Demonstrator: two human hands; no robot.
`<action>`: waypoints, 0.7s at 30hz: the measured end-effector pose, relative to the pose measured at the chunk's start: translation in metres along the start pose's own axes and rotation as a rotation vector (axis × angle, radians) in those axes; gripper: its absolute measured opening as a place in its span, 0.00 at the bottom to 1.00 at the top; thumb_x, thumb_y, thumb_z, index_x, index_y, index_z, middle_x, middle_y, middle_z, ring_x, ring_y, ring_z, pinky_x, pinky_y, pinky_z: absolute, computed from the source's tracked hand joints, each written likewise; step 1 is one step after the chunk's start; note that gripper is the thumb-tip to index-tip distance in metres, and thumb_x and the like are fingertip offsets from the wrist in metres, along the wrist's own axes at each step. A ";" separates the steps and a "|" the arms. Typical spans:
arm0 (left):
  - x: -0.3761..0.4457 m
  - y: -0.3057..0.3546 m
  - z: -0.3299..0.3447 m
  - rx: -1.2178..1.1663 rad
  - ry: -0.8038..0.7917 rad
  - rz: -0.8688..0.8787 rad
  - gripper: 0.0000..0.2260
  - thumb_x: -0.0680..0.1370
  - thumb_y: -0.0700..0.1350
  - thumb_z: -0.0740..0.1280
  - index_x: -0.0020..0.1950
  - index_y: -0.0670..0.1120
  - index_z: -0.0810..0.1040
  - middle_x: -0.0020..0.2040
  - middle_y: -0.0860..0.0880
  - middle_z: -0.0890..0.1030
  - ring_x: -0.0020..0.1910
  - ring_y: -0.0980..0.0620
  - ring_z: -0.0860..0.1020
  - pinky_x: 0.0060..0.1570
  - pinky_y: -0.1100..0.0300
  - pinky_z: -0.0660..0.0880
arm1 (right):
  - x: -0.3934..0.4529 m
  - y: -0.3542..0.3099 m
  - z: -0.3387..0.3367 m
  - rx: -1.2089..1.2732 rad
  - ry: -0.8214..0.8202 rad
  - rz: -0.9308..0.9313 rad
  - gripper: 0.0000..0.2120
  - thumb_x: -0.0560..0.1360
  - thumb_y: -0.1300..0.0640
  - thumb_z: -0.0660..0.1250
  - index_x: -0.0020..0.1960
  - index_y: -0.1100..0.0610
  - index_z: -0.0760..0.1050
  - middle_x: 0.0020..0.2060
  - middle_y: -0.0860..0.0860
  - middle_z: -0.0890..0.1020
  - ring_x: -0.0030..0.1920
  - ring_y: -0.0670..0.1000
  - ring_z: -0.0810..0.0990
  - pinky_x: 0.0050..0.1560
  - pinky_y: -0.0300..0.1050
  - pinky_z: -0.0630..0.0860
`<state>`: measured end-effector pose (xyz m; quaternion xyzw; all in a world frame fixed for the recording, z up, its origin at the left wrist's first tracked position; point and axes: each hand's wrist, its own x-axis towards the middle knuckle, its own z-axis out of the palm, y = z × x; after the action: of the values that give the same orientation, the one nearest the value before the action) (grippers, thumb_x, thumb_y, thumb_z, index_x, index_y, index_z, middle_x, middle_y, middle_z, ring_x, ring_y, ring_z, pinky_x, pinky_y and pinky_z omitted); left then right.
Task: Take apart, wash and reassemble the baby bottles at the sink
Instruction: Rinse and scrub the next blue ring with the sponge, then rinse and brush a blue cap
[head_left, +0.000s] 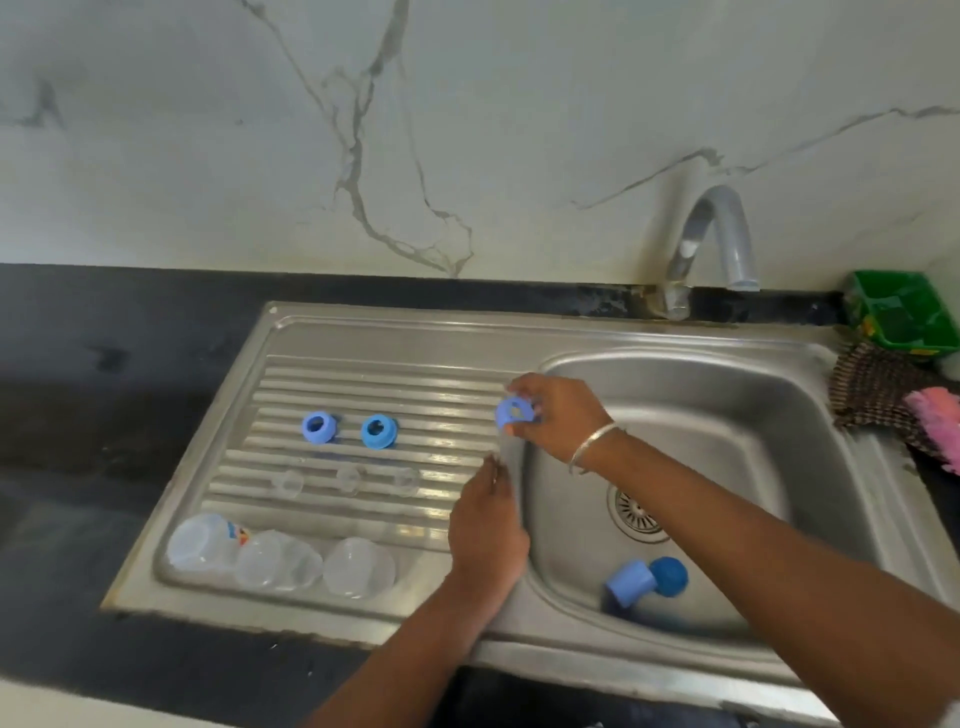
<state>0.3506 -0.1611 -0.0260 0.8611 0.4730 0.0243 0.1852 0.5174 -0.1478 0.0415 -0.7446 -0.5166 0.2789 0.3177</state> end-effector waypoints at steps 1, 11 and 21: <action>-0.001 -0.001 0.001 -0.011 -0.006 0.017 0.28 0.70 0.38 0.70 0.71 0.41 0.73 0.66 0.41 0.78 0.58 0.42 0.80 0.53 0.51 0.80 | 0.011 -0.010 0.008 -0.057 -0.038 -0.042 0.20 0.67 0.56 0.78 0.58 0.57 0.80 0.51 0.51 0.84 0.51 0.51 0.81 0.57 0.44 0.76; -0.001 -0.015 0.005 0.018 -0.056 0.109 0.25 0.59 0.44 0.81 0.56 0.47 0.84 0.56 0.50 0.82 0.48 0.52 0.82 0.35 0.63 0.79 | 0.066 -0.057 0.089 -0.409 -0.310 -0.193 0.10 0.69 0.55 0.72 0.50 0.52 0.82 0.45 0.49 0.84 0.46 0.51 0.81 0.45 0.41 0.75; -0.002 -0.019 0.012 -0.019 -0.044 0.167 0.23 0.65 0.40 0.79 0.60 0.43 0.81 0.58 0.45 0.80 0.52 0.47 0.81 0.43 0.58 0.81 | 0.047 -0.040 0.086 -0.152 -0.163 -0.003 0.24 0.71 0.53 0.75 0.66 0.51 0.75 0.61 0.51 0.79 0.61 0.51 0.77 0.64 0.45 0.72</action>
<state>0.3369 -0.1575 -0.0434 0.8961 0.3949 0.0254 0.2011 0.4448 -0.0766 0.0125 -0.7405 -0.5614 0.2982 0.2178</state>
